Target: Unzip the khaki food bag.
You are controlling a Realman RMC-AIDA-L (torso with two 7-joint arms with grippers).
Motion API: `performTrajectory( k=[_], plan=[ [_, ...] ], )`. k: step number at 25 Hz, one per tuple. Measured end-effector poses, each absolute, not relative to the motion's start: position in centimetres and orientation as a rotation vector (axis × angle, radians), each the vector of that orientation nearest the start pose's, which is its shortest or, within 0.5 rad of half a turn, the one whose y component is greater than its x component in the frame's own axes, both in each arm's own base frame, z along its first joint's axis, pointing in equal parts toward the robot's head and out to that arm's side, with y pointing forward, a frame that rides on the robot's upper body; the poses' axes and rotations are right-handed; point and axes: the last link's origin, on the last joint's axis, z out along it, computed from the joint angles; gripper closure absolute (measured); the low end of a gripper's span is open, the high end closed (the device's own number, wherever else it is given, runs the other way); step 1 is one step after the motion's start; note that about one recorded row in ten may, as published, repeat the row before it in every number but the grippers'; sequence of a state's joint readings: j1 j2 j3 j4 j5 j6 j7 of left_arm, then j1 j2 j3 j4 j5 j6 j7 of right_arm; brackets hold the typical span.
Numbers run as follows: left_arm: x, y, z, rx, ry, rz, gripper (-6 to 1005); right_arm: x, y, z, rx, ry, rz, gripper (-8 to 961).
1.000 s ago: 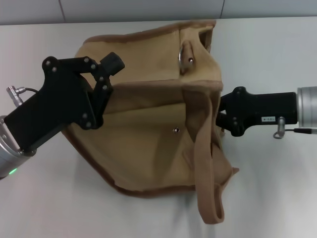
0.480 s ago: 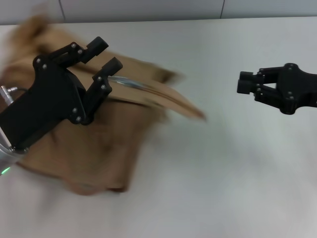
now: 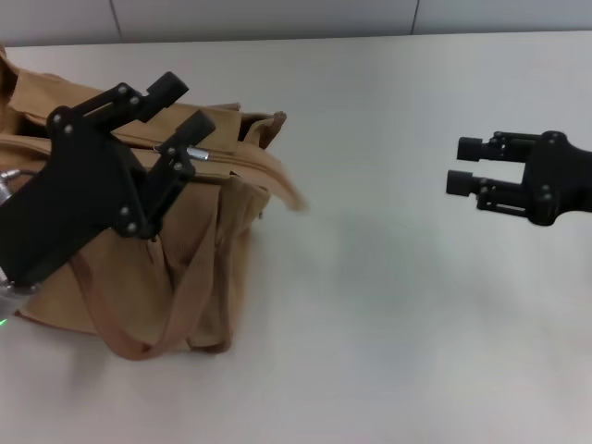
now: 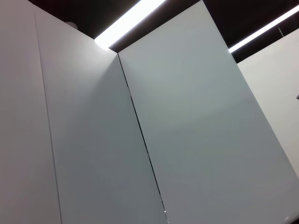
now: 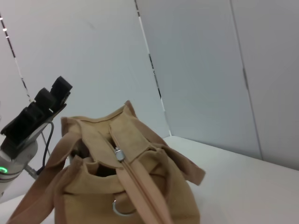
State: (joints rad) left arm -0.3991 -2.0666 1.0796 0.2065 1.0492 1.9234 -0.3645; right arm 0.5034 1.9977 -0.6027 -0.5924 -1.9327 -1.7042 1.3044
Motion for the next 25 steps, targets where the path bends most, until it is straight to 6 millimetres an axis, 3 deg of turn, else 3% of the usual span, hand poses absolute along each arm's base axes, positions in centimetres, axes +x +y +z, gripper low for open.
performTrajectory(
  k=[7, 11, 19, 25],
  plan=[
    [-26.3, 23.9, 2.2, -2.084, 0.139, -1.363, 694, 25.1, 32.3, -0.2, -2.751, 0.434, 0.844, 395],
    [-27.5, 22.7, 3.3, -2.083, 0.115, -1.346, 694, 22.3, 34.2, -4.0, -2.829, 0.363, 0.788, 396],
    [-28.7, 21.9, 3.7, -2.060, 0.060, -1.314, 694, 17.8, 36.1, -7.7, -2.944, 0.257, 0.732, 406],
    [-28.8, 22.0, 3.9, -2.033, 0.056, -1.301, 694, 16.7, 36.5, -9.0, -2.965, 0.221, 0.694, 472]
  ],
)
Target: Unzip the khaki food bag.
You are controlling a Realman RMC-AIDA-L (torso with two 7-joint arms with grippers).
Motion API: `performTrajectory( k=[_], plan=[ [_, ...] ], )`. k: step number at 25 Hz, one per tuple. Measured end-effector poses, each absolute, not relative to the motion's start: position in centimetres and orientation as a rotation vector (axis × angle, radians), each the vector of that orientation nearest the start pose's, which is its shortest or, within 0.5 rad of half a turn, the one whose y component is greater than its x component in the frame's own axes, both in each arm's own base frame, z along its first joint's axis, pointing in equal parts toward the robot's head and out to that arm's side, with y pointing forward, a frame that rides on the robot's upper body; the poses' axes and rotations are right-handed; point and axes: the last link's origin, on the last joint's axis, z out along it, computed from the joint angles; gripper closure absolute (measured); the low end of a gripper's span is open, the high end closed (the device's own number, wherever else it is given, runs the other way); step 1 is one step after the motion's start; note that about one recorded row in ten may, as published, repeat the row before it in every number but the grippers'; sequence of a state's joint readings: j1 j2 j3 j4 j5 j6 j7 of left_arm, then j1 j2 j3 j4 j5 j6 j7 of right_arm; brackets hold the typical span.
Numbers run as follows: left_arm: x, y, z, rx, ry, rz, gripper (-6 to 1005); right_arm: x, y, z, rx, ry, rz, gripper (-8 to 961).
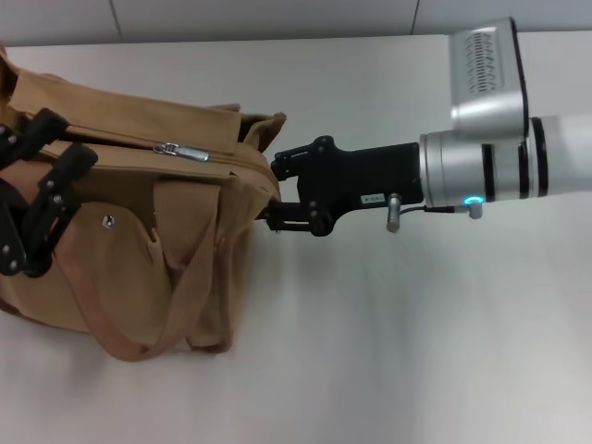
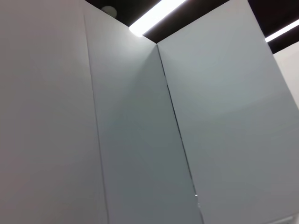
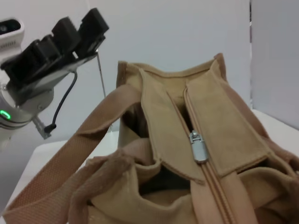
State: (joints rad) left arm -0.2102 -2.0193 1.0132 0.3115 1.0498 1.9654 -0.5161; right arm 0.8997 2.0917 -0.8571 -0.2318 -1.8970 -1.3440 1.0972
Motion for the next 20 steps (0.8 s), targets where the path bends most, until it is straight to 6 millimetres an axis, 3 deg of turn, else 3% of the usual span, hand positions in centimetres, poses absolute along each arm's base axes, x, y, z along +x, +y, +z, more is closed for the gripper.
performTrajectory(
  k=[6, 16, 20],
  plan=[
    [-29.0, 22.2, 4.1, -2.026, 0.052, -1.283, 694, 17.0, 36.3, -8.9, -2.955, 0.214, 0.708, 538],
    [-29.1, 22.5, 4.3, -2.017, 0.051, -1.272, 693, 18.1, 36.0, -7.6, -2.878, 0.236, 0.799, 951],
    [-29.2, 22.5, 4.3, -2.018, 0.047, -1.268, 693, 18.4, 35.9, -7.1, -2.861, 0.243, 0.817, 953]
  ],
)
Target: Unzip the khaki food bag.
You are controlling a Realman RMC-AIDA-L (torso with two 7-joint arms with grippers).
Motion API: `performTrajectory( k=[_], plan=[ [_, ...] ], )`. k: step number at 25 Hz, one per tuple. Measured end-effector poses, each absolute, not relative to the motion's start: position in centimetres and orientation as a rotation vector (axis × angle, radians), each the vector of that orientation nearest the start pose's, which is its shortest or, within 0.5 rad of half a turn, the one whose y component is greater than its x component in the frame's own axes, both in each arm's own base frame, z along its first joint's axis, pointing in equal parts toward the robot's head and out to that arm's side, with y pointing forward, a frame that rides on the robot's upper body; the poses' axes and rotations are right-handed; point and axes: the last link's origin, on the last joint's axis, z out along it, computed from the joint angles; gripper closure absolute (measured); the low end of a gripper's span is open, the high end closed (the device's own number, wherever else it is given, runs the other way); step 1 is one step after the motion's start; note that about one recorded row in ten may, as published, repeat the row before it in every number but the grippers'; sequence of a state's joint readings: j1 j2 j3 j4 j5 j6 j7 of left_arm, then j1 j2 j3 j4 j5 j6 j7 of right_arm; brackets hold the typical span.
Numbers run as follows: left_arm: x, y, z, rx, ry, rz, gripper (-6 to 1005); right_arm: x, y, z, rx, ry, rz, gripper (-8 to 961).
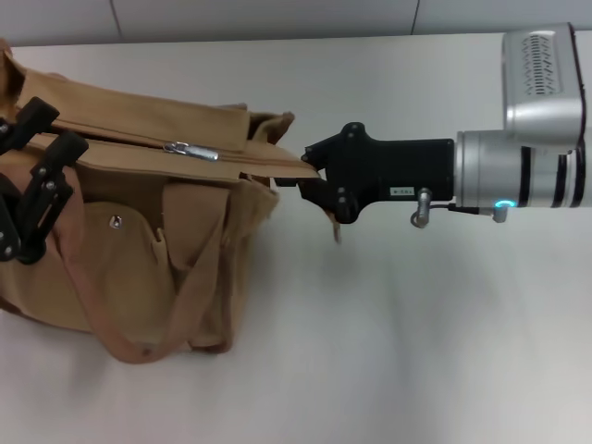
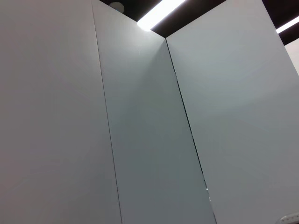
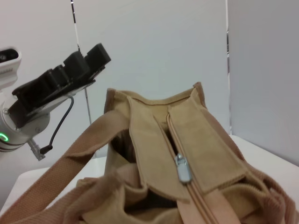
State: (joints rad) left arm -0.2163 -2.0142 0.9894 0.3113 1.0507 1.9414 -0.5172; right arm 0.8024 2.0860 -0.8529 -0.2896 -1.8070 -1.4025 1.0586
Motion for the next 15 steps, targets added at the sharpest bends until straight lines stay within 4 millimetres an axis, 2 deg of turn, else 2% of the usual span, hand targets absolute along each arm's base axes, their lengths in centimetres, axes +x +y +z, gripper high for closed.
performTrajectory(
  k=[7, 9, 13, 14, 15],
  plan=[
    [-29.1, 22.6, 4.2, -2.019, 0.044, -1.270, 693, 20.0, 35.0, -5.4, -2.817, 0.273, 0.879, 955],
    [-29.0, 22.7, 4.2, -2.020, 0.047, -1.272, 693, 20.9, 34.7, -4.1, -2.767, 0.306, 0.913, 955],
    [-28.9, 22.9, 4.2, -2.021, 0.050, -1.274, 693, 21.4, 34.2, -2.9, -2.732, 0.317, 0.959, 955],
    [-28.9, 22.9, 4.3, -2.022, 0.052, -1.275, 693, 21.8, 33.9, -1.9, -2.702, 0.327, 0.995, 955],
    [-28.9, 22.9, 4.3, -2.022, 0.052, -1.275, 693, 21.8, 33.9, -1.9, -2.702, 0.327, 0.995, 956]
  ],
)
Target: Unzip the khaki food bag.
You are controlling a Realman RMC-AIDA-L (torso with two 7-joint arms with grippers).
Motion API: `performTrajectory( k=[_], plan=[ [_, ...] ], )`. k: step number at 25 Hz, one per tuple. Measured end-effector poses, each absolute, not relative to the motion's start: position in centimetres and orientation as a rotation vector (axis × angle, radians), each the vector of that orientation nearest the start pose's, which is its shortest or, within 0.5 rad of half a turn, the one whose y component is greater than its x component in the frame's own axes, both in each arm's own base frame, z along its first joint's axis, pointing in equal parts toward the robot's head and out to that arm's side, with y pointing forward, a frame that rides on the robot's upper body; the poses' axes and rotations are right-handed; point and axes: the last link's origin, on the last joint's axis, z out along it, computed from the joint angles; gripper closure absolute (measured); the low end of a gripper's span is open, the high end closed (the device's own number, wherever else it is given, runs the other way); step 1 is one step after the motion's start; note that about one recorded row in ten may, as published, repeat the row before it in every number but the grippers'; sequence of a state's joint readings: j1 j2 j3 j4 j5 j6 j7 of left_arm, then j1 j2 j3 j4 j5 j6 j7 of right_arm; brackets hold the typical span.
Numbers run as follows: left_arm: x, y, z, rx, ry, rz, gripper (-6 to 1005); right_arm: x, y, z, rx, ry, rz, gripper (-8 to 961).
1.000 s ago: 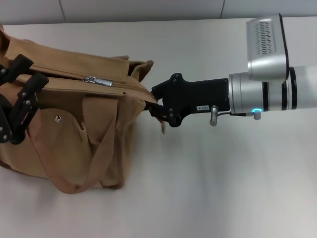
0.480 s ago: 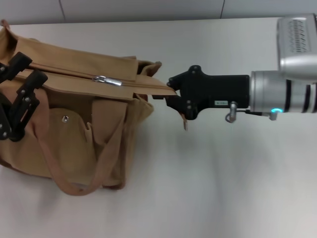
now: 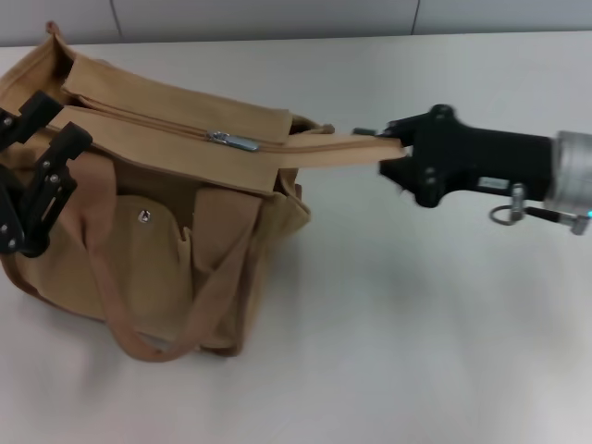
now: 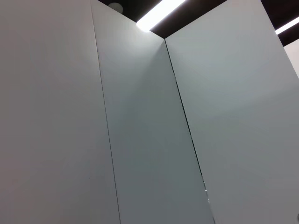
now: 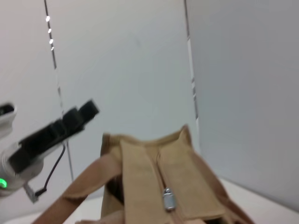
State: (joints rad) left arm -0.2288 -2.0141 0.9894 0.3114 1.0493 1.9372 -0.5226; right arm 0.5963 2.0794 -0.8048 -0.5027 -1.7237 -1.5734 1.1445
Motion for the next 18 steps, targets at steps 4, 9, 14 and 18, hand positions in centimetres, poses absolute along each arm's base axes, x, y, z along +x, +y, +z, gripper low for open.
performTrajectory(
  k=[4, 9, 14, 18],
  plan=[
    [-28.9, 23.0, 4.2, -2.022, 0.053, -1.276, 693, 23.2, 33.2, 1.0, -2.619, 0.351, 1.068, 956],
    [-28.8, 23.0, 4.1, -2.024, 0.051, -1.278, 693, 24.1, 32.7, 2.5, -2.589, 0.379, 1.092, 947],
    [-28.8, 23.0, 4.1, -2.025, 0.051, -1.279, 693, 24.3, 32.6, 2.3, -2.601, 0.388, 1.084, 934],
    [-28.8, 23.0, 4.0, -2.025, 0.049, -1.281, 693, 24.0, 32.6, 1.8, -2.620, 0.389, 1.079, 924]
  ],
)
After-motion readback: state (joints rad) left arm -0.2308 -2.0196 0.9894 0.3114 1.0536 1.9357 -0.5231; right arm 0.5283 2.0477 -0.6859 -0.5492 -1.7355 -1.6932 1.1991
